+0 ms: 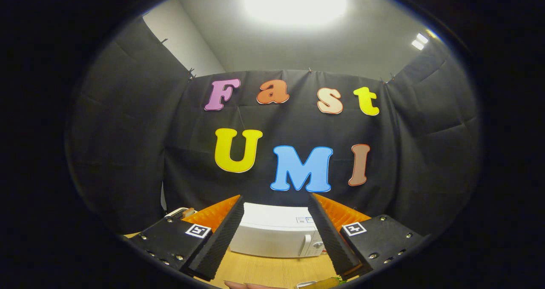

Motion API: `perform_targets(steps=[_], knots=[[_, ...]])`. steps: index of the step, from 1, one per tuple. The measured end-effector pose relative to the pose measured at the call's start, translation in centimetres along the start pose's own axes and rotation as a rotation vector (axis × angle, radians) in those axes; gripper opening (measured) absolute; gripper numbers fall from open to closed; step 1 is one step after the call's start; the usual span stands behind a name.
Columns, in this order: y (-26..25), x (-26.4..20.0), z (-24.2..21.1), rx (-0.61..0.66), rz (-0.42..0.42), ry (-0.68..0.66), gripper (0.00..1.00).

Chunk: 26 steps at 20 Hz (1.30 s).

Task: Open the microwave, put the food inside, and close the microwave door.

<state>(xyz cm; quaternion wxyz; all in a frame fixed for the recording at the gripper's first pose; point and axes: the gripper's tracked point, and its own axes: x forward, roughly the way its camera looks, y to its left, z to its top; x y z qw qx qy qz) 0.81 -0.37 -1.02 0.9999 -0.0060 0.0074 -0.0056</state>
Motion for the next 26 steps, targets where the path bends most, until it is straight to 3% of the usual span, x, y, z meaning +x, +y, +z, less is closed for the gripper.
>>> perform_targets(steps=[9,21,26], knots=[[-2.3,3.5,-4.9,0.000,-0.042,0.015,0.96],[-8.7,13.8,-19.7,0.090,-0.112,0.153,0.97],[-10.3,17.0,-24.8,0.056,-0.125,0.179,0.97]])
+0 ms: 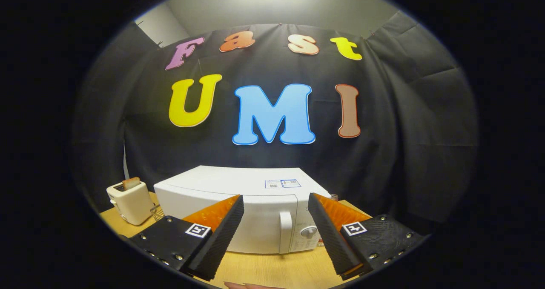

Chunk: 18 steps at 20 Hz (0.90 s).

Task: Open the microwave, put the food inside, and close the microwave door.

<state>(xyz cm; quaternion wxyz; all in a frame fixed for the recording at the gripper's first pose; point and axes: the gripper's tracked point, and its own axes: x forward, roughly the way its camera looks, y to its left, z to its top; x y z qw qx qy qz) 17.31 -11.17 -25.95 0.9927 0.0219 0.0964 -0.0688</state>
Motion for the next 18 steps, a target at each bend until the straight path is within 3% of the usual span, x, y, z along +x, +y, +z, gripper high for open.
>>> perform_targets(steps=[7,9,12,13,15,16,17,18], knots=[[-1.5,5.6,-7.3,-0.011,-0.040,0.097,0.97],[-1.7,6.7,-8.4,-0.014,-0.051,0.109,0.92],[-2.0,7.9,-10.0,-0.015,-0.058,0.133,0.74],[-1.5,7.8,-10.1,0.008,-0.037,0.141,0.52],[-1.6,7.9,-10.3,0.033,-0.046,0.147,0.30],[-1.5,7.9,-10.2,0.025,-0.049,0.149,0.21],[-1.5,7.8,-10.3,0.018,-0.050,0.157,0.21],[-1.4,7.7,-10.2,0.024,-0.044,0.161,0.13]])
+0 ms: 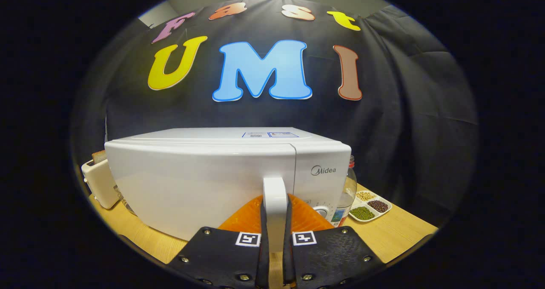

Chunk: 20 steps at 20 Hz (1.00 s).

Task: Open the microwave, put the food inside, and close the microwave door.

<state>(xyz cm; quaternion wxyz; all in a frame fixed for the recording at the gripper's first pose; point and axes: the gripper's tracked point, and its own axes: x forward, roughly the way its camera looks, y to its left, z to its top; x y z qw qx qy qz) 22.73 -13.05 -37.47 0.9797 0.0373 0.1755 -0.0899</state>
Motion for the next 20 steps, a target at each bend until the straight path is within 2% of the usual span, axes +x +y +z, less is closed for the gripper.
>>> perform_targets(steps=[10,11,14,20], knots=[[-0.1,-0.9,-0.3,0.017,0.006,0.034,0.13],[0.0,-1.9,-0.3,0.022,-0.002,0.046,0.13],[0.5,-4.2,-0.6,-0.074,-0.014,0.018,0.13],[2.3,-11.5,-1.9,-0.042,0.050,0.024,0.13]])
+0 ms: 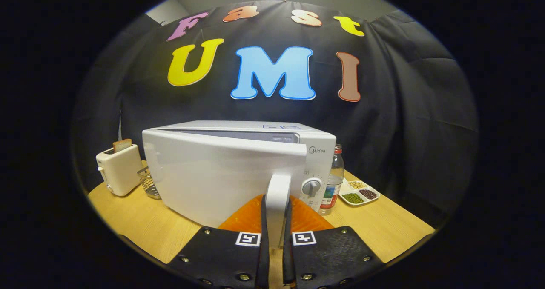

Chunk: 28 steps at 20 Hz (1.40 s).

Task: Open the microwave, put the food inside, and close the microwave door.

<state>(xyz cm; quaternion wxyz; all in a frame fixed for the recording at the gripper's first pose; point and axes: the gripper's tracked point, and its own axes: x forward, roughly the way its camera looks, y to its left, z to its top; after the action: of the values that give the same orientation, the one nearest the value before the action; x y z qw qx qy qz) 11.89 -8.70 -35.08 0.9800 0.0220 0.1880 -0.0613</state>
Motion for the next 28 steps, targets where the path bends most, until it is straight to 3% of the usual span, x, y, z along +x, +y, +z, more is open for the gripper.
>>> perform_targets(steps=[7,16,23,28], knots=[[5.5,-7.4,-1.4,0.027,0.139,0.001,0.13],[16.1,-14.6,-2.7,0.018,0.318,-0.028,0.12],[23.7,-17.0,-3.0,0.015,0.209,-0.151,0.11],[26.1,-17.0,-3.1,0.023,0.118,-0.187,0.11]])
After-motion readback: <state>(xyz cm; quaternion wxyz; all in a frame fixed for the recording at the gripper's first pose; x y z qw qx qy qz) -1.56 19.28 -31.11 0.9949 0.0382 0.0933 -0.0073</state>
